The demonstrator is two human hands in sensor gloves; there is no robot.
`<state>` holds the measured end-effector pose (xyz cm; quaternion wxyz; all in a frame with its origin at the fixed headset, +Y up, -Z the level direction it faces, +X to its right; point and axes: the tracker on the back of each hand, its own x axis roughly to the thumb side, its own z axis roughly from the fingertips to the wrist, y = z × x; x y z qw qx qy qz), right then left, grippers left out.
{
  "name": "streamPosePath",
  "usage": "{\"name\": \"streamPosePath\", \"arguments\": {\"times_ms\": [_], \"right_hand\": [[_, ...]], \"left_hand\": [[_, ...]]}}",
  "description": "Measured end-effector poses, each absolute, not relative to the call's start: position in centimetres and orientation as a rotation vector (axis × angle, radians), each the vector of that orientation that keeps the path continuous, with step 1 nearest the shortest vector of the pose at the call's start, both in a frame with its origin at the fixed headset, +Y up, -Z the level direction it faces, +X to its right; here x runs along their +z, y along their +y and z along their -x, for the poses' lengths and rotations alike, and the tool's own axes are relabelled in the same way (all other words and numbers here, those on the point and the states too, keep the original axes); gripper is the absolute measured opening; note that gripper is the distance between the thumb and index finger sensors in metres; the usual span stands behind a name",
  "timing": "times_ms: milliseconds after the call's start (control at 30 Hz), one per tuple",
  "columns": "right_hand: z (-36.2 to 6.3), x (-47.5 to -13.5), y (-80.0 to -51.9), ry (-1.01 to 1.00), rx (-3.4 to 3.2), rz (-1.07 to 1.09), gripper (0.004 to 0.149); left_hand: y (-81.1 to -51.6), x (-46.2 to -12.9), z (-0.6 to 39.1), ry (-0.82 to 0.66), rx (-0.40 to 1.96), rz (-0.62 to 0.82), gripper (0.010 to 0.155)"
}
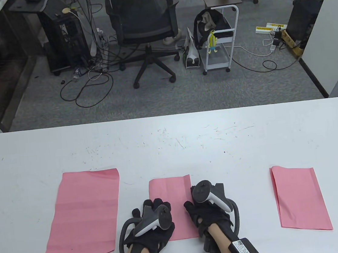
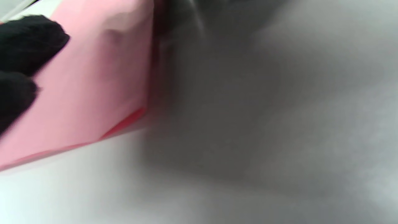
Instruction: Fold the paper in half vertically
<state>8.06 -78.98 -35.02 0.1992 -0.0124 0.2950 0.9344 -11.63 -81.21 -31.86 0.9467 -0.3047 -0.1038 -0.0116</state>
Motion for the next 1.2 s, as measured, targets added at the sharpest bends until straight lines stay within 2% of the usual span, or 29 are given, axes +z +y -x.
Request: {"name": "streamPosePath", "arguments": {"times_ms": [200,333,467,633,867,1067,1200], "right_hand": [[-5.6,-34.0,-77.0,0.819,2.569,-0.111,0.066],[-5.9,-33.9,-76.4,0.787,2.438,-0.135,0.069],[-7.2,-34.2,-77.5,0.829,2.122,-0.044,0.069],[-8.3,-34.4,-78.5,0.779,2.254,0.118,0.062],[-8.6,-34.2,-79.0,0.719,2.252,0.145,0.057],[-8.5,-34.2,-79.0,0.707,2.274,0.143,0.057],[-8.5,-34.1,-79.0,0.712,2.264,0.142,0.057]], "left_hand": [[-81.2,-31.9,11.6,-0.212,-0.022,0.623,0.076],[-81.2,-31.9,11.6,-0.211,-0.022,0.622,0.076],[-81.2,-31.9,11.6,-0.211,-0.022,0.624,0.076],[-81.2,-31.9,11.7,-0.211,-0.023,0.623,0.077],[-80.9,-32.0,11.6,-0.203,-0.027,0.619,0.076],[-79.1,-32.1,11.6,-0.185,-0.027,0.553,0.075],[-76.2,-31.8,11.2,-0.199,0.033,0.455,0.077]]}}
